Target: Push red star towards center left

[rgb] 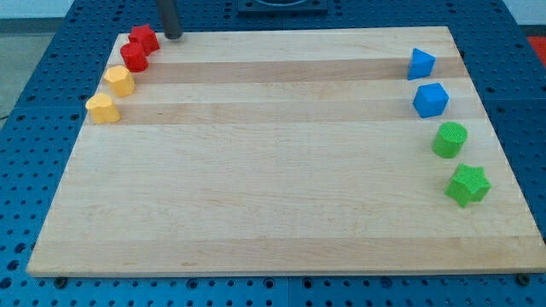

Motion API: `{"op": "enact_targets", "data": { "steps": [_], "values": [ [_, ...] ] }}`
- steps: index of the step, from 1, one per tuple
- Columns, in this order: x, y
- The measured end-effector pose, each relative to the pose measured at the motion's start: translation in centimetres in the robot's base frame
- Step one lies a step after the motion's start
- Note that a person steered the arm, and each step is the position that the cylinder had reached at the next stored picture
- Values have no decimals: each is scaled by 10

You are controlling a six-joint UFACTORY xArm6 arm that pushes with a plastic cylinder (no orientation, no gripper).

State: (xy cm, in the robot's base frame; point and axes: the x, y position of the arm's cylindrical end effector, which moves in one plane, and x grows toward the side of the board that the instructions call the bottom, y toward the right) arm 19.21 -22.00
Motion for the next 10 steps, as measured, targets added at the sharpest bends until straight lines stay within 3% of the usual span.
{"op": "enact_targets", "data": {
  "steps": [1,2,3,4,6,8,10],
  "values": [
    [2,-13],
    [35,-21],
    [51,2],
    [0,16],
    [5,-84],
    [81,-52],
    [147,-55]
  ]
}}
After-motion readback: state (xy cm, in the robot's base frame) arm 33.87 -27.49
